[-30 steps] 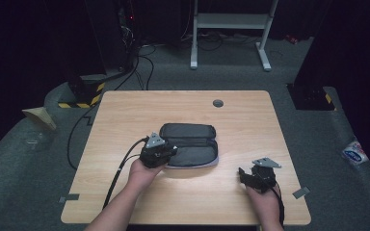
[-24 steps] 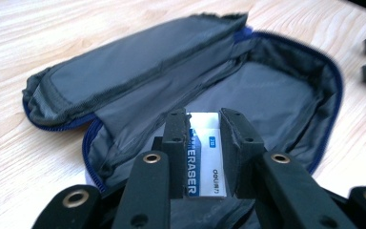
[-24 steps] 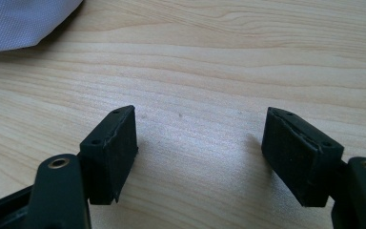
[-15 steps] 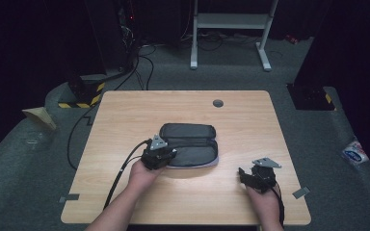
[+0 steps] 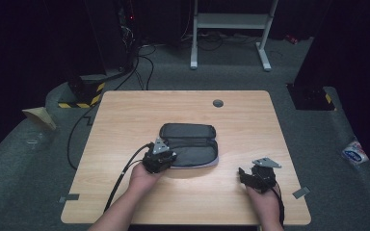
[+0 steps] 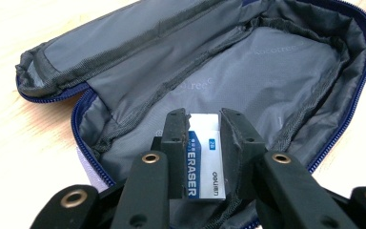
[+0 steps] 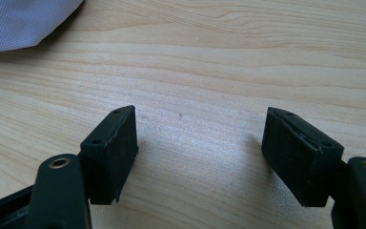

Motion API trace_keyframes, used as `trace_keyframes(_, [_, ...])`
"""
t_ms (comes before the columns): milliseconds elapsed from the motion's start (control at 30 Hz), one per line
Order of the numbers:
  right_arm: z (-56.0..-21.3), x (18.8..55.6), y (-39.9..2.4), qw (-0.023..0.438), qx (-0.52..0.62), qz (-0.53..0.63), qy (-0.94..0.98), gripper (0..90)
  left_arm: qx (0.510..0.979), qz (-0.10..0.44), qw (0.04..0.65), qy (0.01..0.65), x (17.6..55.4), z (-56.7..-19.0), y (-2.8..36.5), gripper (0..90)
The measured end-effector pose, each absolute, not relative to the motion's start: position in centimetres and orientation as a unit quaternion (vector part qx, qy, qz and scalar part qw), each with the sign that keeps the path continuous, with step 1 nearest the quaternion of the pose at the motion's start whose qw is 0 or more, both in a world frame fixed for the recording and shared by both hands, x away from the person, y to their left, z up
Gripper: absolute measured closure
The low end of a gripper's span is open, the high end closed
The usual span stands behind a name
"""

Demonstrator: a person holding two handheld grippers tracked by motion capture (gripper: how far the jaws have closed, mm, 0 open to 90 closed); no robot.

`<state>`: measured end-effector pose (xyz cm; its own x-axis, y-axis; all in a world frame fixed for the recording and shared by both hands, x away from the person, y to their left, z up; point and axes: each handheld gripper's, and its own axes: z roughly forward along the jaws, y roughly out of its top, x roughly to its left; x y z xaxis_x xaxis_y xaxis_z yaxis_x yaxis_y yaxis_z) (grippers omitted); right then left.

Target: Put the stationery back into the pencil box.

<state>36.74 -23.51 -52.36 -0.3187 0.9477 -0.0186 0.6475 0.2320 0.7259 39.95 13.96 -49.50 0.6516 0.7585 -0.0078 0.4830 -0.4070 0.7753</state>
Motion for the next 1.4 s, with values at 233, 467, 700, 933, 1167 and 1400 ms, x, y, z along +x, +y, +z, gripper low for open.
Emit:
trace_keyframes(233, [-52.4,36.7,-23.5,0.237,0.533,0.316,0.748,27.4,0.819,0.175,0.394,0.378,39.7,-49.6,14.0,68.5])
trace_keyframes(467, [-52.4,36.7,-23.5,0.237,0.533,0.316,0.748,27.4,0.81,0.178,0.405,0.386,39.6,-49.3,14.3,65.6])
trace_keyframes(700, [-52.4,36.7,-23.5,0.237,0.533,0.316,0.748,27.4,0.801,0.176,0.415,0.395,39.5,-49.1,14.7,61.0])
trace_keyframes(933, [-52.4,36.7,-23.5,0.237,0.533,0.316,0.748,27.4,0.787,0.173,0.427,0.411,39.7,-48.7,15.5,51.2])
trace_keyframes(1167, [-52.4,36.7,-23.5,0.237,0.533,0.315,0.748,27.6,0.776,0.161,0.447,0.415,39.7,-48.3,16.8,34.0])
trace_keyframes(1400, [-52.3,36.7,-23.5,0.237,0.535,0.315,0.748,27.6,0.774,0.162,0.441,0.425,39.8,-48.3,18.2,16.0])
